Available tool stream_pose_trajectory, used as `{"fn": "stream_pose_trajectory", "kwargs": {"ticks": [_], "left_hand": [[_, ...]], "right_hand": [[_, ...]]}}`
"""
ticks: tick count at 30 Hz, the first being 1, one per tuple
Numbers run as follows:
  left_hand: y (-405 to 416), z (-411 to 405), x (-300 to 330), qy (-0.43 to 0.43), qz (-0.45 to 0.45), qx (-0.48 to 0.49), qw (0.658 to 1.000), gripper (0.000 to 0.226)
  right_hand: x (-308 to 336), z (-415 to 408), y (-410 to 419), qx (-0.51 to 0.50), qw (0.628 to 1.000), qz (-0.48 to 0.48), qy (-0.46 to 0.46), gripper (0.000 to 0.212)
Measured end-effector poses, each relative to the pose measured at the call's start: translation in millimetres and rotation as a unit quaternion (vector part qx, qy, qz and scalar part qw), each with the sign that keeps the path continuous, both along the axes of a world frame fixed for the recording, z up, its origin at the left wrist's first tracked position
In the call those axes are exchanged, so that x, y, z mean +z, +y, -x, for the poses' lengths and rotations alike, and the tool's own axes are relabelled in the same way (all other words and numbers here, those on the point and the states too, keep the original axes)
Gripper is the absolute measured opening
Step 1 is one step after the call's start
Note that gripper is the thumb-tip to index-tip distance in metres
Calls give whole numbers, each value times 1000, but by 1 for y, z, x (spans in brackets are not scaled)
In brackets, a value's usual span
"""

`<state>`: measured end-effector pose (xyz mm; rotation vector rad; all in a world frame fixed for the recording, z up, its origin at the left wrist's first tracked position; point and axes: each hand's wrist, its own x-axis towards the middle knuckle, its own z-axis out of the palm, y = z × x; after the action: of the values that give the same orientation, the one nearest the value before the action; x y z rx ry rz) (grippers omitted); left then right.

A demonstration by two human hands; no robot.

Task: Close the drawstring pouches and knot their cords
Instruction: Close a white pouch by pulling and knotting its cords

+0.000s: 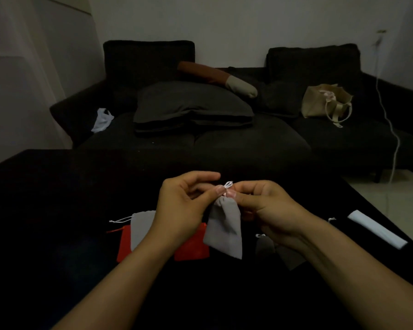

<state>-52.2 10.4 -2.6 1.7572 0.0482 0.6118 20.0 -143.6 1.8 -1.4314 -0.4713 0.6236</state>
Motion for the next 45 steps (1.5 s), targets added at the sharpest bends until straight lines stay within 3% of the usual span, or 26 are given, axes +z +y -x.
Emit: {"fn": "stream_pose_trajectory", "kwargs": {"ticks": [5,9,15,19,23,25,27,31,36,45], "left_hand": [[6,0,5,-4,-63,-39,997,17],[6,3,6,-44,-180,-23,982,22],[13,-2,1,-143,-383,7,913,22],[13,0,1,-147,-463,-24,874,20],[7,1,-2,-146,-510,-50,846,30],[8,0,-3,-151,-473,-50,867,27],[8,0,-2,-132,-393,-37,909,20],[-3,0,-5,1,-217,-7,976,11],[-8,-3,-7,25,-121,10,992,10],[-14,-10,-14,34,53,22,998,13]], "right_hand": [[3,-3,-4,56,997,19,42,26],[3,-4,-6,71,996,16,60,27],[-1,-1,-3,43,996,14,73,27],[2,-2,-1,31,991,41,127,46],[0,1,3,0,989,49,139,24],[1,0,0,-2,990,46,131,26],[3,-1,0,1,992,26,125,22],[1,-7,0,-63,996,27,54,30],[0,-9,-3,-127,991,20,-48,31],[1,-6,0,-148,986,18,-75,22]]}}
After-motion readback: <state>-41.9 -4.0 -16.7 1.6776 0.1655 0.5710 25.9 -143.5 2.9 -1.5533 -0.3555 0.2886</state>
